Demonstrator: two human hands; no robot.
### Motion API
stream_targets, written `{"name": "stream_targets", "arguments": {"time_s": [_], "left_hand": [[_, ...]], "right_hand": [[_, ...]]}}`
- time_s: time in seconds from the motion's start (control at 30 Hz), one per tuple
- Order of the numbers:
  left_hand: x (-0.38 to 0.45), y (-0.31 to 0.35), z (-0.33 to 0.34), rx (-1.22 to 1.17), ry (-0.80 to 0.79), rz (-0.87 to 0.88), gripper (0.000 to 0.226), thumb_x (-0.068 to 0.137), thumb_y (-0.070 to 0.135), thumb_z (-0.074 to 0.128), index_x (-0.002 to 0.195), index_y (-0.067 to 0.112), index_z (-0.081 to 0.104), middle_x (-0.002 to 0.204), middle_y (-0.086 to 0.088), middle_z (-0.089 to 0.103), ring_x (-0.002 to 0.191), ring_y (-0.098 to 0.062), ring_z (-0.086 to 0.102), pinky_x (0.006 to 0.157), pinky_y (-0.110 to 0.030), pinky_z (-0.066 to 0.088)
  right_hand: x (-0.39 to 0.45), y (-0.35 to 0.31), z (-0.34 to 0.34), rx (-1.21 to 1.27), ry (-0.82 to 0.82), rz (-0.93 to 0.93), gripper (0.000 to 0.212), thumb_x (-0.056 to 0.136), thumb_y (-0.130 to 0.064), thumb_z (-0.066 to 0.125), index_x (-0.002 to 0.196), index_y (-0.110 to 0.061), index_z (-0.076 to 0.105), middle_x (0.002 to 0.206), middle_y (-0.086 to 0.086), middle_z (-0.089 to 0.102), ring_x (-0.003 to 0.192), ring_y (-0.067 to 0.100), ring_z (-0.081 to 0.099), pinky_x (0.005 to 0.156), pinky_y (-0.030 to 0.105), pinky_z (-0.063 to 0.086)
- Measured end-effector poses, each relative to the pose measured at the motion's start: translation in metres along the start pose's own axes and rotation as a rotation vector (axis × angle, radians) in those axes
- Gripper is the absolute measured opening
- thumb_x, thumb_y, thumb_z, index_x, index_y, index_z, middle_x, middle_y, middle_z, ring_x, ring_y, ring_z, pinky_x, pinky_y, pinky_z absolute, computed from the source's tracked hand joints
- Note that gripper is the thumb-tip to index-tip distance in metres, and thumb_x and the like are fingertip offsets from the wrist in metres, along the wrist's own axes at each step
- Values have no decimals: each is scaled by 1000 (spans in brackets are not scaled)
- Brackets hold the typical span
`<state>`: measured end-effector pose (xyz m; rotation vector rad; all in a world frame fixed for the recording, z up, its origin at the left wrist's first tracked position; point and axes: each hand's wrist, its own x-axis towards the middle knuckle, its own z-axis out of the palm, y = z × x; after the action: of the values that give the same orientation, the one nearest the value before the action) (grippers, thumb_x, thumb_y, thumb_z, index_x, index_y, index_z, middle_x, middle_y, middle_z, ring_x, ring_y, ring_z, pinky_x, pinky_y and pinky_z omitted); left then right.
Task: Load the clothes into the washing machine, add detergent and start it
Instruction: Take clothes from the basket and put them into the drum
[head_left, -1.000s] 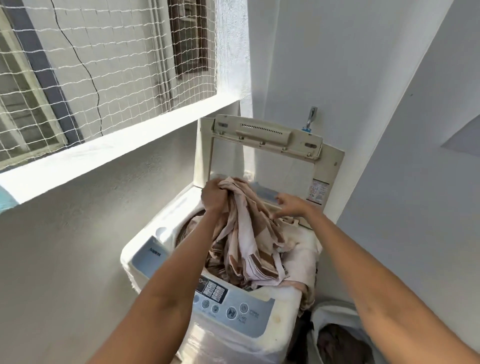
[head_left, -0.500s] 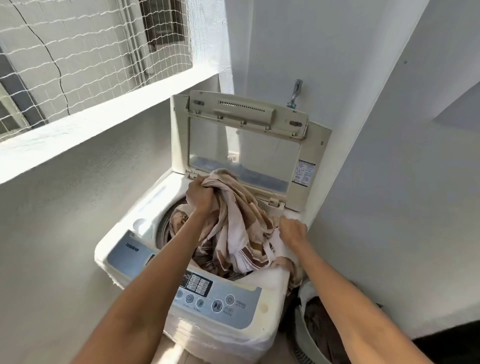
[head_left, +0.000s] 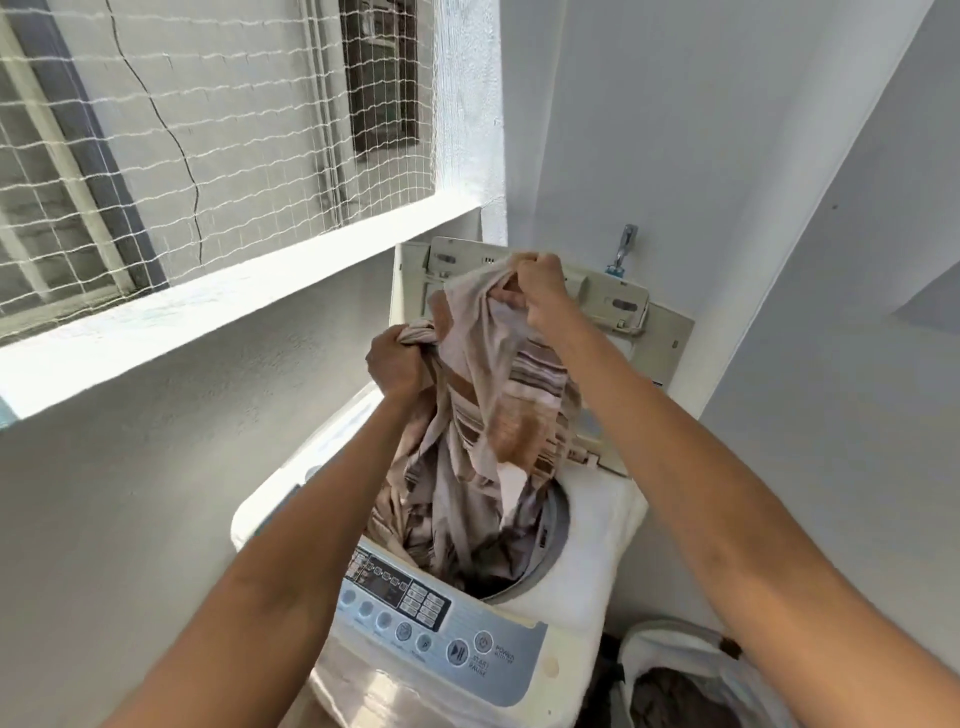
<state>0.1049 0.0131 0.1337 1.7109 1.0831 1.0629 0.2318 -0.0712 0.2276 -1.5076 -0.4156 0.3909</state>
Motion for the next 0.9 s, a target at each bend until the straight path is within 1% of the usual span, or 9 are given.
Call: {"name": "stream_targets", "arguments": {"time_s": [0.1,0.2,0.3,0.43,0.53,0.6,0.7,0.8,0.9], "left_hand": [[7,7,-9,-19,-30,-4,23,79,5,53,91,7,73,90,-17,72,79,-30,64,65,-29,42],[12,1,-13,11,-145,14,30,67,21,50,84,10,73,84,-15,72,74,-26,63,62,-28,42],[8,-19,-7,139,-278,-2,37,67,21,48,93,13,74,94,-14,73,90,-31,65,68,-26,43],[-19,-70,19,252,-421,-36,35,81,5,54,111,13,69,121,-10,65,114,-28,58,93,-29,43],[-39,-108,38,267,-452,-95,37,80,3,55,114,10,67,125,-11,62,118,-28,56,98,-30,41],[-50,-124,47,279,-474,-138,43,78,4,56,120,10,63,128,-12,60,120,-29,53,100,-31,38],[-61,-140,60,309,-700,-115,72,71,27,56,140,11,41,145,-17,37,137,-33,32,114,-39,25],[-73,-159,74,625,-1046,-16,83,89,40,51,152,21,2,158,-15,-10,146,-31,-12,119,-48,-3],[-80,-183,88,771,-1198,-22,83,94,48,42,150,25,-14,156,-11,-25,143,-29,-24,115,-51,-10]], "right_hand": [[2,-23,15,94,-39,-45,11,97,-5,44,93,-2,54,93,15,59,77,25,64,60,32,61],[11,1,18,-196,62,-117,12,93,-12,44,97,-8,55,87,6,59,90,29,65,77,46,58],[9,63,6,-430,57,-38,13,91,-15,42,91,-10,54,79,3,57,88,34,66,79,51,55],[-21,146,-21,-528,53,167,12,94,-16,41,86,-10,48,97,17,61,90,40,66,81,51,55],[-50,195,-37,-585,40,233,11,94,-16,37,94,-9,47,100,16,60,90,34,62,80,48,53],[-71,221,-43,-626,-8,236,9,96,-14,36,97,-9,44,93,11,56,85,26,55,71,36,45],[-94,262,-46,-744,-83,183,12,96,-11,40,107,-7,45,93,14,57,89,30,56,67,35,34],[-102,298,-49,-896,-335,252,40,93,-10,43,132,-6,35,116,19,59,104,31,57,74,34,40],[-95,313,-55,-1110,-342,262,34,92,-21,45,124,-13,50,120,13,61,109,31,57,84,34,45]]}}
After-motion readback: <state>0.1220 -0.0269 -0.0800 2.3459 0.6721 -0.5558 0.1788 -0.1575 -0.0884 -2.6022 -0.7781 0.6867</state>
